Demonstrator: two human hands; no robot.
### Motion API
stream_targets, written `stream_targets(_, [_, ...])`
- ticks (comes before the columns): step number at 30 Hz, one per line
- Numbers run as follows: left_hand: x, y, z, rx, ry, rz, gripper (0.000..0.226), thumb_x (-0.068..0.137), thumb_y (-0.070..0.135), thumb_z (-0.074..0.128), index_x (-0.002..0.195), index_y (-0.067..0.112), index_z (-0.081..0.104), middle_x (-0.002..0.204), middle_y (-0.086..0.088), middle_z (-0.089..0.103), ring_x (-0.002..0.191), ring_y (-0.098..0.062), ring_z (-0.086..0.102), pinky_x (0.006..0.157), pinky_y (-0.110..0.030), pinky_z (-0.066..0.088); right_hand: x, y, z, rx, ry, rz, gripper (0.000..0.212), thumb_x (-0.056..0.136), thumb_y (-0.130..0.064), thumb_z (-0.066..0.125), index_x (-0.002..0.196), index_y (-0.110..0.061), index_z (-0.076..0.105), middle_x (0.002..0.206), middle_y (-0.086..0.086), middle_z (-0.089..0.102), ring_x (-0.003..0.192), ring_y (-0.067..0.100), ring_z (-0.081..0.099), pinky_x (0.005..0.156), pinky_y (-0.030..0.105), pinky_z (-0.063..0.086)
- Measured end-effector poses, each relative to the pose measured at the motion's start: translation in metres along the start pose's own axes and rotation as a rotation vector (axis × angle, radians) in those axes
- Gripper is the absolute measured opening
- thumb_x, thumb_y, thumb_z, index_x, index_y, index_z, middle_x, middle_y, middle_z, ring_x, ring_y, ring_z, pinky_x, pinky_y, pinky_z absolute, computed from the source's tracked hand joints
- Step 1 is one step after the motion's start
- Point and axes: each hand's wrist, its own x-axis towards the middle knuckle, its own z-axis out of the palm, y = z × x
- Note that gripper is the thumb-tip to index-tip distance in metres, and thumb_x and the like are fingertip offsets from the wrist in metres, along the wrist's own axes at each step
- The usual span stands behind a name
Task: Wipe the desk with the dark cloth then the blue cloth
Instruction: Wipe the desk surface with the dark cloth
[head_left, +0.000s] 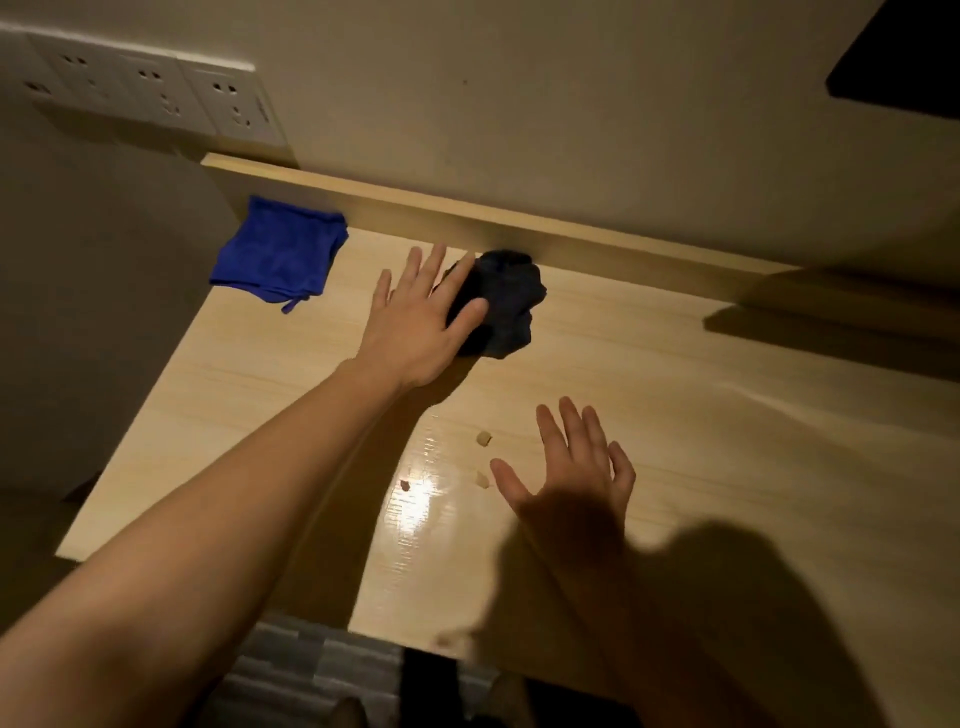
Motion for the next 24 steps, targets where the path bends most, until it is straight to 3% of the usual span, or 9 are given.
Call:
stream_targets(3, [-0.059, -0.061, -0.005, 0.030, 0.022, -0.122, 0.068, 0.107, 0.068, 0.006, 0.169, 0.040, 0.010, 0.179, 0.002, 0.002, 0.164, -0.024, -0.004, 0.129, -0.055, 0.004, 0.027, -0.013, -0.018, 0.109, 0.127, -0.053, 0.057, 0.096, -0.061, 0.049, 0.141, -0.027, 0.061, 0.153, -0.001, 0.053, 0.141, 0.021, 0.041, 0.109, 0.047, 0.026])
stream_targets(5, [-0.094, -0.090, -0.004, 0.105, -0.027, -0.198, 0.068, 0.107, 0.067, 0.005, 0.169, 0.040, 0.009, 0.179, 0.001, 0.002, 0.164, -0.026, -0.004, 0.129, -0.056, 0.003, 0.073, -0.032, -0.034, 0.128, 0.171, -0.230, 0.045, 0.103, -0.050, 0.049, 0.137, -0.025, 0.063, 0.144, 0.000, 0.059, 0.133, 0.022, 0.048, 0.105, 0.047, 0.035])
stream_targets(7, [-0.111, -0.102, 0.000, 0.157, -0.063, -0.244, 0.068, 0.106, 0.067, 0.003, 0.169, 0.041, 0.003, 0.179, 0.002, -0.003, 0.164, -0.024, -0.008, 0.129, -0.054, 0.000, 0.130, -0.054, -0.048, 0.136, 0.114, -0.447, 0.040, 0.105, -0.043, 0.052, 0.139, -0.025, 0.064, 0.144, 0.000, 0.059, 0.133, 0.024, 0.049, 0.104, 0.046, 0.038])
stream_targets(10, [-0.112, -0.105, 0.006, 0.188, -0.042, -0.248, 0.066, 0.107, 0.066, 0.003, 0.168, 0.042, -0.002, 0.178, 0.004, -0.006, 0.163, -0.022, -0.010, 0.130, -0.052, -0.001, 0.203, -0.075, -0.052, -0.122, -0.099, -0.697, 0.049, 0.104, -0.055, 0.051, 0.146, -0.030, 0.058, 0.151, -0.002, 0.054, 0.139, 0.025, 0.045, 0.107, 0.047, 0.037])
stream_targets(13, [-0.111, -0.107, 0.006, 0.186, -0.035, -0.237, 0.065, 0.108, 0.066, 0.003, 0.168, 0.041, -0.002, 0.178, 0.003, -0.005, 0.163, -0.023, -0.010, 0.130, -0.053, 0.000, 0.239, -0.068, -0.045, -0.327, -0.257, -0.819, 0.069, 0.097, -0.077, 0.038, 0.157, -0.043, 0.037, 0.164, -0.005, 0.037, 0.148, 0.025, 0.034, 0.113, 0.052, 0.032])
stream_targets(17, [-0.111, -0.107, 0.008, 0.184, -0.017, -0.240, 0.065, 0.109, 0.065, 0.004, 0.169, 0.041, 0.000, 0.178, 0.004, -0.004, 0.164, -0.023, -0.010, 0.131, -0.053, 0.000, 0.239, -0.062, -0.031, -0.297, -0.248, -0.810, 0.078, 0.091, -0.087, 0.020, 0.160, -0.052, 0.017, 0.172, -0.007, 0.019, 0.157, 0.023, 0.015, 0.119, 0.055, 0.016])
stream_targets(24, [-0.111, -0.108, 0.009, 0.179, -0.013, -0.237, 0.065, 0.109, 0.065, 0.006, 0.168, 0.041, 0.000, 0.178, 0.003, -0.004, 0.164, -0.023, -0.010, 0.130, -0.053, -0.001, 0.195, -0.060, -0.018, -0.291, -0.223, -0.768, 0.076, 0.088, -0.094, 0.013, 0.157, -0.063, 0.009, 0.175, -0.007, 0.003, 0.159, 0.032, 0.000, 0.119, 0.068, 0.002])
